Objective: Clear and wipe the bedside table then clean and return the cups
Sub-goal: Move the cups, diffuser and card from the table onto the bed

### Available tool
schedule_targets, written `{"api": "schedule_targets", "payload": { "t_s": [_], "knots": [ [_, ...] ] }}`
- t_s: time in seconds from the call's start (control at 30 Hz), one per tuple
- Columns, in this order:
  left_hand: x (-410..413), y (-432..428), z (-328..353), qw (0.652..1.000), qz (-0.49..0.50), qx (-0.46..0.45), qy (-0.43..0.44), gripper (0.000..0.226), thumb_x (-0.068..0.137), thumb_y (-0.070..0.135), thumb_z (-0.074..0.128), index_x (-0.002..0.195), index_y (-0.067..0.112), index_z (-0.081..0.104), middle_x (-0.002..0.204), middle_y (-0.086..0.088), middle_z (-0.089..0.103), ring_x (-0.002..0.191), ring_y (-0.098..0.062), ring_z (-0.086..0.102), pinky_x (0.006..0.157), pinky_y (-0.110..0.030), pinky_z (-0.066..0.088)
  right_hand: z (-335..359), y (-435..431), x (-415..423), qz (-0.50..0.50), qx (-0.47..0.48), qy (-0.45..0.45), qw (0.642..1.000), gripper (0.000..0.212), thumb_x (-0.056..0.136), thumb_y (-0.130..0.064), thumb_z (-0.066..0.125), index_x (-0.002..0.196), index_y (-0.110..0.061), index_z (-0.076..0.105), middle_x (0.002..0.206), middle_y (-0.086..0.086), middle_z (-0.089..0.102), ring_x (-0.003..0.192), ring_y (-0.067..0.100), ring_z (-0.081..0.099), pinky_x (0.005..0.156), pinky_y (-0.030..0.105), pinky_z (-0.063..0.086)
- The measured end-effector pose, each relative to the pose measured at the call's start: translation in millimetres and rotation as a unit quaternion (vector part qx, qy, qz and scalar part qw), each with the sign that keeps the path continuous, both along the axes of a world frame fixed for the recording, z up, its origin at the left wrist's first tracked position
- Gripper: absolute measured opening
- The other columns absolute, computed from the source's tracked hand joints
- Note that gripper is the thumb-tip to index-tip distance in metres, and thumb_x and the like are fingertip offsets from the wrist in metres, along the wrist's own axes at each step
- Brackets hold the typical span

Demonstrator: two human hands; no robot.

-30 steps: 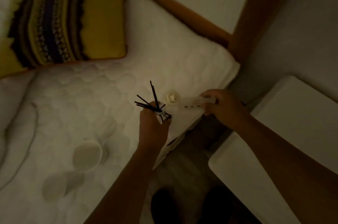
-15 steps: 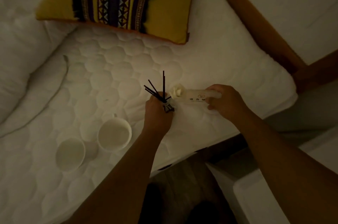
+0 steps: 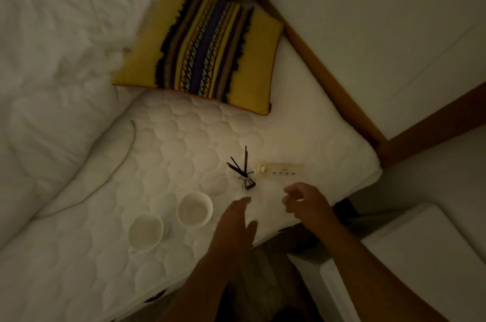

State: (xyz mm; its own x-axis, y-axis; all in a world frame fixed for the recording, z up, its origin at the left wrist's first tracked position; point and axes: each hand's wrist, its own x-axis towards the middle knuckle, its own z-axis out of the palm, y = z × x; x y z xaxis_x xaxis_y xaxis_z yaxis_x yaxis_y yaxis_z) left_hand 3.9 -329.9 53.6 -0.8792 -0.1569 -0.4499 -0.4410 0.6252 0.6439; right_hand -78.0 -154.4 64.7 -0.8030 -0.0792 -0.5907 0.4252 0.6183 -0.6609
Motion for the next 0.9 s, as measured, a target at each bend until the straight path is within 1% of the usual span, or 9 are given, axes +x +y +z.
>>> {"api": "schedule_targets", "payload": {
  "t_s": [0.1,0.17,0.23,0.33,0.4,0.53,0.67,0.73,0.9],
  "knots": [
    [6,-25,73,0.998,0.021,-0.021,0.062,0.033,0.093,0.027,0.059,0.125,0.029,0.055,0.108,0.011,0.067,0.096,-0.004,0.062,0.087,-0.017,0.046,74,-38,5,0.081,0.005,0.056,0.995,0.022,0.088,-0.028,0.067,0.108,-0.021,0.063,0.106,-0.003,0.066,0.095,0.013,0.063,0.081,0.026,0.05],
    [8,-48,126,0.995,0.045,-0.036,0.075,0.025,0.094,0.026,0.056,0.119,0.027,0.06,0.102,0.006,0.068,0.085,-0.006,0.061,0.082,-0.021,0.051,125,-67,14,0.141,0.018,0.085,0.986,0.024,0.088,-0.031,0.067,0.108,-0.018,0.063,0.105,-0.003,0.066,0.098,0.015,0.061,0.083,0.026,0.048],
    [23,-79,180,0.994,0.058,-0.059,0.078,0.024,0.094,0.027,0.056,0.117,0.024,0.061,0.102,0.001,0.069,0.086,-0.012,0.063,0.082,-0.029,0.054,181,-102,31,0.216,0.039,0.091,0.971,0.03,0.088,-0.035,0.066,0.112,-0.018,0.062,0.107,0.0,0.065,0.099,0.017,0.062,0.085,0.029,0.05],
    [62,-124,244,0.987,0.074,-0.116,0.081,0.026,0.094,0.032,0.054,0.118,0.024,0.06,0.106,-0.001,0.068,0.095,-0.016,0.064,0.086,-0.03,0.052,247,-159,67,0.339,0.067,0.14,0.928,0.03,0.089,-0.037,0.063,0.114,-0.021,0.061,0.108,0.002,0.068,0.095,0.018,0.064,0.084,0.033,0.053],
    [95,-157,272,0.977,0.106,-0.161,0.092,0.026,0.094,0.035,0.051,0.118,0.027,0.058,0.11,0.0,0.068,0.1,-0.015,0.063,0.087,-0.028,0.05,272,-202,91,0.411,0.073,0.214,0.883,0.028,0.091,-0.039,0.058,0.114,-0.024,0.06,0.11,-0.001,0.067,0.099,0.017,0.063,0.085,0.031,0.051],
    [193,-216,317,0.949,0.188,-0.237,0.089,0.026,0.093,0.034,0.049,0.116,0.025,0.058,0.112,0.001,0.065,0.106,-0.018,0.059,0.087,-0.029,0.045,316,-292,150,0.542,0.063,0.326,0.772,0.029,0.091,-0.042,0.053,0.114,-0.025,0.058,0.112,-0.002,0.066,0.105,0.018,0.06,0.081,0.026,0.044],
    [318,-275,360,0.898,0.313,-0.298,0.077,0.025,0.09,0.037,0.051,0.109,0.024,0.06,0.106,0.001,0.067,0.097,-0.02,0.062,0.083,-0.033,0.051,359,-384,240,0.622,0.017,0.351,0.7,0.03,0.086,-0.044,0.058,0.109,-0.024,0.059,0.103,0.0,0.068,0.095,0.021,0.065,0.074,0.029,0.047],
    [376,-300,376,0.871,0.36,-0.324,0.077,0.026,0.088,0.042,0.052,0.108,0.026,0.059,0.105,0.003,0.066,0.096,-0.018,0.062,0.08,-0.029,0.049,377,-427,287,0.657,-0.016,0.351,0.667,0.033,0.086,-0.045,0.059,0.111,-0.023,0.059,0.105,0.001,0.068,0.095,0.021,0.064,0.074,0.028,0.047],
    [540,-353,411,0.791,0.489,-0.363,0.055,0.031,0.085,0.048,0.056,0.11,0.03,0.059,0.099,0.007,0.066,0.083,-0.01,0.058,0.07,-0.021,0.043,417,-529,438,0.736,-0.091,0.395,0.542,0.031,0.088,-0.042,0.056,0.111,-0.02,0.058,0.107,0.003,0.067,0.097,0.022,0.063,0.077,0.031,0.049]
  ]
}}
